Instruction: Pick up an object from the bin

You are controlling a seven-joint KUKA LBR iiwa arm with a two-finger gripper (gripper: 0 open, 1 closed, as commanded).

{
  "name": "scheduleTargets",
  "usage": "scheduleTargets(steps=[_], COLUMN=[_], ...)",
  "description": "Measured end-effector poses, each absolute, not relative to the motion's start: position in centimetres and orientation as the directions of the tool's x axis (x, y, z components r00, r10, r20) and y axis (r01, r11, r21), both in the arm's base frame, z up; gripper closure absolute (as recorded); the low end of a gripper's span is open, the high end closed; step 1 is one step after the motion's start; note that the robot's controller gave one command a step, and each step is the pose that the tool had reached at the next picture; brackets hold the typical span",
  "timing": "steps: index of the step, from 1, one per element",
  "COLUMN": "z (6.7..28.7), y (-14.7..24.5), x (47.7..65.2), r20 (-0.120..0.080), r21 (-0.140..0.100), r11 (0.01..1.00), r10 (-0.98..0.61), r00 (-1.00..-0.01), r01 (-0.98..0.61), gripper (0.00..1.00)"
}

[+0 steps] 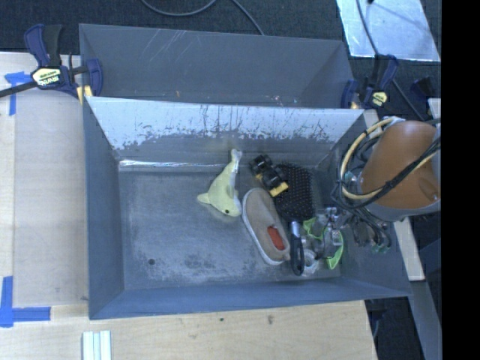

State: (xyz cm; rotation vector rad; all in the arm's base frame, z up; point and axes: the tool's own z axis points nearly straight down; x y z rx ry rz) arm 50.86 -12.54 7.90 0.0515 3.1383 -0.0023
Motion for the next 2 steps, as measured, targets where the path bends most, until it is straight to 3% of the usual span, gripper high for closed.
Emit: scheduleTargets(steps=[2], z=[7.9], y=[-12.54], x=[50.86], r20=[-0.003], r21=[-0.002], r11=[0.999], r10=[0.032], r00=[-0.999], r01=[0.032], gripper=[1.0])
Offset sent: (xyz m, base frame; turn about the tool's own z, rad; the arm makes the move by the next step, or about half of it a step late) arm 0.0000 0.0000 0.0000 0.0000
